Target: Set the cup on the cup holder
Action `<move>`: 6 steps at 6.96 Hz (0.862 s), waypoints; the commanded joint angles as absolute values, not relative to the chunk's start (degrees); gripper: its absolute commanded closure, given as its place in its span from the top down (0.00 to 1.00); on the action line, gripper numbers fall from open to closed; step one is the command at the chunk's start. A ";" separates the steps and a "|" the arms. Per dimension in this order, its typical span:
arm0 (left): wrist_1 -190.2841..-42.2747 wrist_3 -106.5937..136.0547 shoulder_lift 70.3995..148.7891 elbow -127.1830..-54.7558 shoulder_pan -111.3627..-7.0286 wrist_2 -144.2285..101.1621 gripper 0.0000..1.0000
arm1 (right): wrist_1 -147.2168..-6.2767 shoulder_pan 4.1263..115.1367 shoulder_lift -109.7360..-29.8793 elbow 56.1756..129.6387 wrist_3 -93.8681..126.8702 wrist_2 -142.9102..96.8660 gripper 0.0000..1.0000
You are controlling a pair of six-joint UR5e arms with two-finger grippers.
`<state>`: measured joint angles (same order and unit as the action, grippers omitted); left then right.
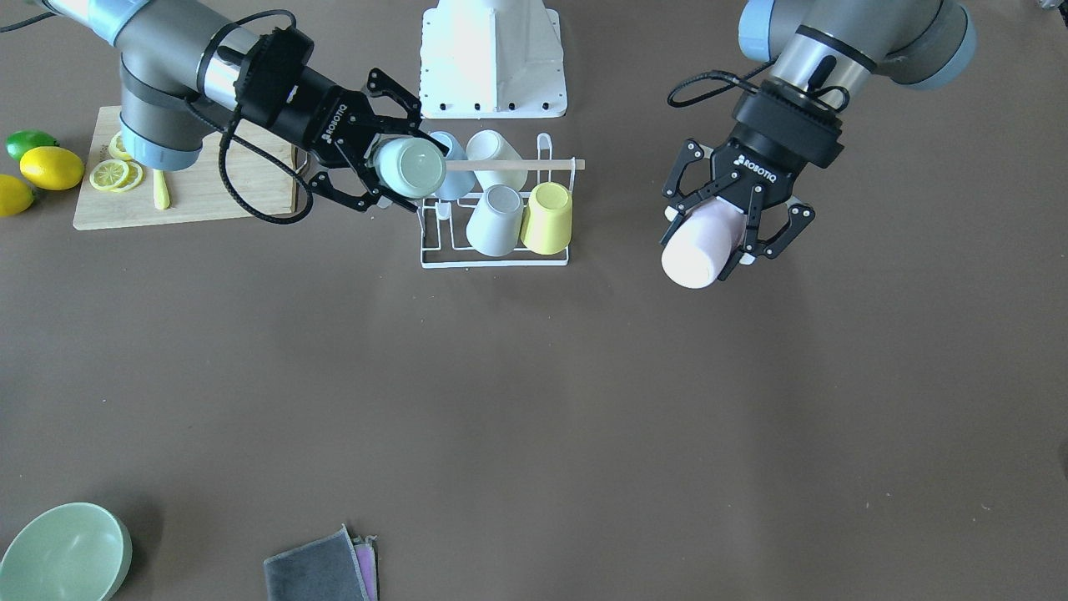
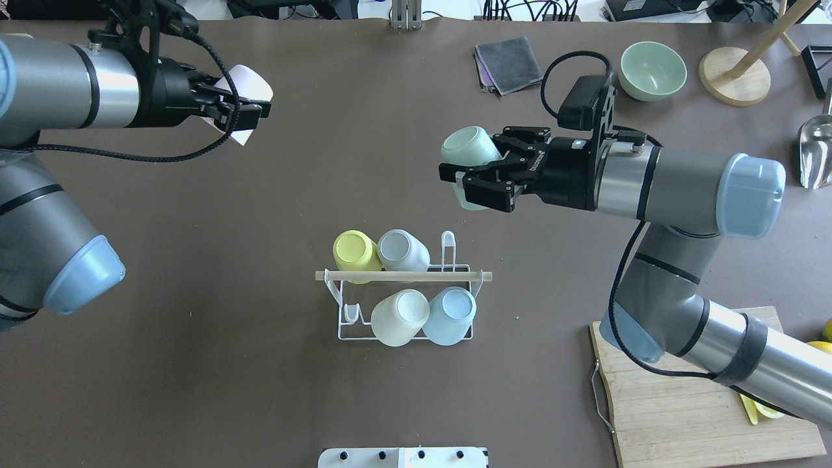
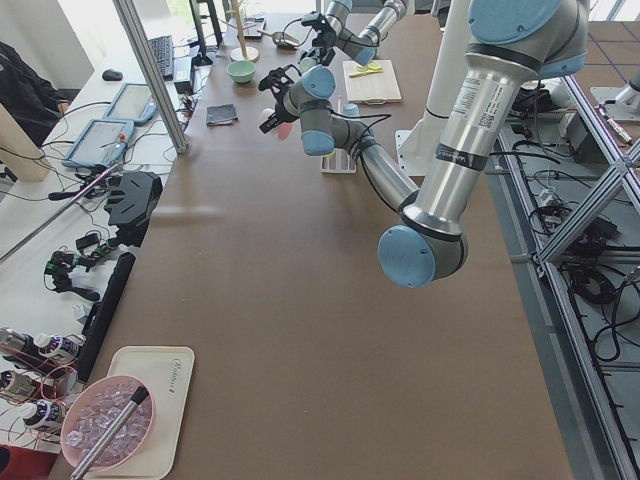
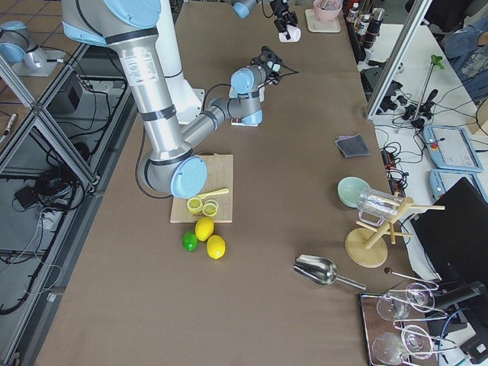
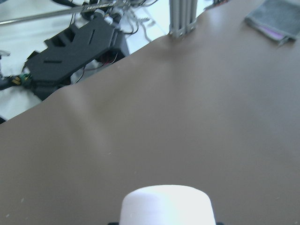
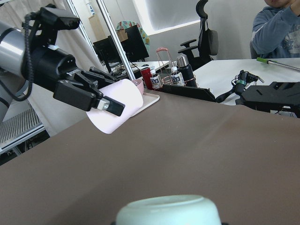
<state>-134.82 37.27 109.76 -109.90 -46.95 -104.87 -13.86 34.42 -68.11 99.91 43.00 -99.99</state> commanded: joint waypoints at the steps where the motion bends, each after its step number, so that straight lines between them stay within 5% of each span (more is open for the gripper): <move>1: -156.69 38.23 106.53 -107.51 -42.04 -100.42 0.00 | -17.04 32.26 -67.68 99.58 42.19 -98.26 0.00; 6: -183.47 29.39 103.81 -106.61 -17.72 -66.50 0.00 | -20.57 29.71 -65.83 97.38 36.30 -92.20 0.00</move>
